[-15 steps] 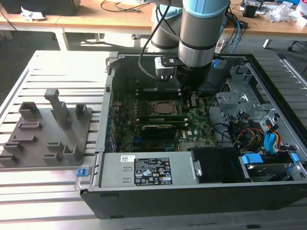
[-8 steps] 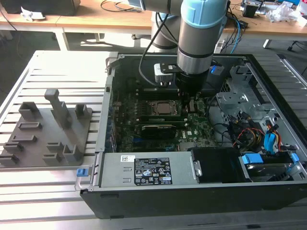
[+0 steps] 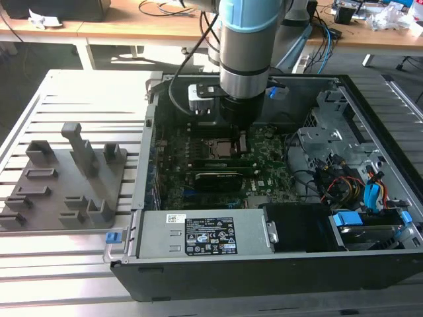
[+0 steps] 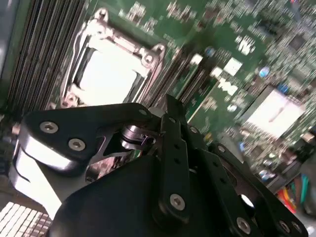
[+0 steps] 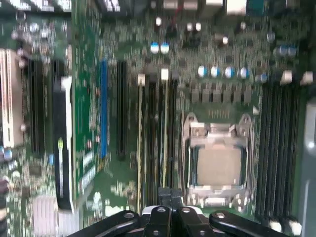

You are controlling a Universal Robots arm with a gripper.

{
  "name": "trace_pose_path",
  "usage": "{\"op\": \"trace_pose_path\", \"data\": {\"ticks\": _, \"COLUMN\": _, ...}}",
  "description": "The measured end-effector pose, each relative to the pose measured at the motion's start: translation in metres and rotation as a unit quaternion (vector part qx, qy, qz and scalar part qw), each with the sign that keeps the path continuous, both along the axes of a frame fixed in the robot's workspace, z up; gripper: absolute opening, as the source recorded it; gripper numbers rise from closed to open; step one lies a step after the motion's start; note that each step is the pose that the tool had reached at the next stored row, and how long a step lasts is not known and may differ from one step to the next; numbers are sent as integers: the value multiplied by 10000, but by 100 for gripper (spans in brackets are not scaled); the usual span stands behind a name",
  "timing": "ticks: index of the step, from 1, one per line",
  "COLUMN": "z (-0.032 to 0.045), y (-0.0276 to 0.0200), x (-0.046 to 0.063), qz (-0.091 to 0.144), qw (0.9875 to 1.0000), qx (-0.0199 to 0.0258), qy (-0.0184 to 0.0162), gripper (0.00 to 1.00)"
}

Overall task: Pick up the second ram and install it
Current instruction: 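Press down the second ram until it locks into place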

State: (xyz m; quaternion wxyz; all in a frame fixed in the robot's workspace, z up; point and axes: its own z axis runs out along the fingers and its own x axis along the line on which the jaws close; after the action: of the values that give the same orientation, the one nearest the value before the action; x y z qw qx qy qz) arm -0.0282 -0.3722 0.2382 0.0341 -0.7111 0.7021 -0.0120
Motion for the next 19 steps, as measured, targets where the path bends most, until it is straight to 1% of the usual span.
{"op": "trace_pose_path", "data": {"ticks": 1, "z": -2, "y": 0, "x": -121, "qz": 0, "qw": 10000, "qx": 0, "qy": 0, "gripper": 11}}
{"op": "trace_pose_path", "data": {"ticks": 3, "z": -4, "y": -1, "x": -213, "qz": 1, "qw": 10000, "qx": 0, "qy": 0, "gripper": 11}}
{"op": "trace_pose_path", "data": {"ticks": 4, "z": -8, "y": -6, "x": -324, "qz": 1, "qw": 10000, "qx": 0, "qy": 0, "gripper": 11}}
{"op": "trace_pose_path", "data": {"ticks": 5, "z": -11, "y": -10, "x": -408, "qz": 0, "qw": 10000, "qx": 0, "qy": 0, "gripper": 11}}
{"op": "trace_pose_path", "data": {"ticks": 6, "z": -15, "y": -16, "x": -511, "qz": 0, "qw": 10000, "qx": 0, "qy": 0, "gripper": 11}}
{"op": "trace_pose_path", "data": {"ticks": 7, "z": -23, "y": -16, "x": -681, "qz": 0, "qw": 10000, "qx": 0, "qy": 0, "gripper": 11}}
{"op": "trace_pose_path", "data": {"ticks": 8, "z": -34, "y": -16, "x": -700, "qz": 0, "qw": 10000, "qx": -1, "qy": 0, "gripper": 11}}
{"op": "trace_pose_path", "data": {"ticks": 9, "z": -70, "y": -17, "x": -701, "qz": 1, "qw": 10000, "qx": -2, "qy": 2, "gripper": 11}}
{"op": "trace_pose_path", "data": {"ticks": 12, "z": -104, "y": -17, "x": -701, "qz": 0, "qw": 10000, "qx": -2, "qy": 1, "gripper": 11}}
{"op": "trace_pose_path", "data": {"ticks": 13, "z": -103, "y": -16, "x": -700, "qz": 1, "qw": 10000, "qx": 0, "qy": 0, "gripper": 11}}
{"op": "trace_pose_path", "data": {"ticks": 14, "z": -26, "y": -15, "x": -692, "qz": 0, "qw": 10000, "qx": 4, "qy": -3, "gripper": 11}}
{"op": "trace_pose_path", "data": {"ticks": 15, "z": -5, "y": -15, "x": -638, "qz": 0, "qw": 10000, "qx": 0, "qy": -1, "gripper": 11}}
{"op": "trace_pose_path", "data": {"ticks": 16, "z": -3, "y": -16, "x": -547, "qz": -1, "qw": 10000, "qx": -2, "qy": 5, "gripper": 11}}
{"op": "trace_pose_path", "data": {"ticks": 17, "z": -4, "y": -14, "x": -428, "qz": 0, "qw": 10000, "qx": -2, "qy": 15, "gripper": 11}}
{"op": "trace_pose_path", "data": {"ticks": 19, "z": -5, "y": -11, "x": -320, "qz": 0, "qw": 10000, "qx": -3, "qy": 24, "gripper": 11}}
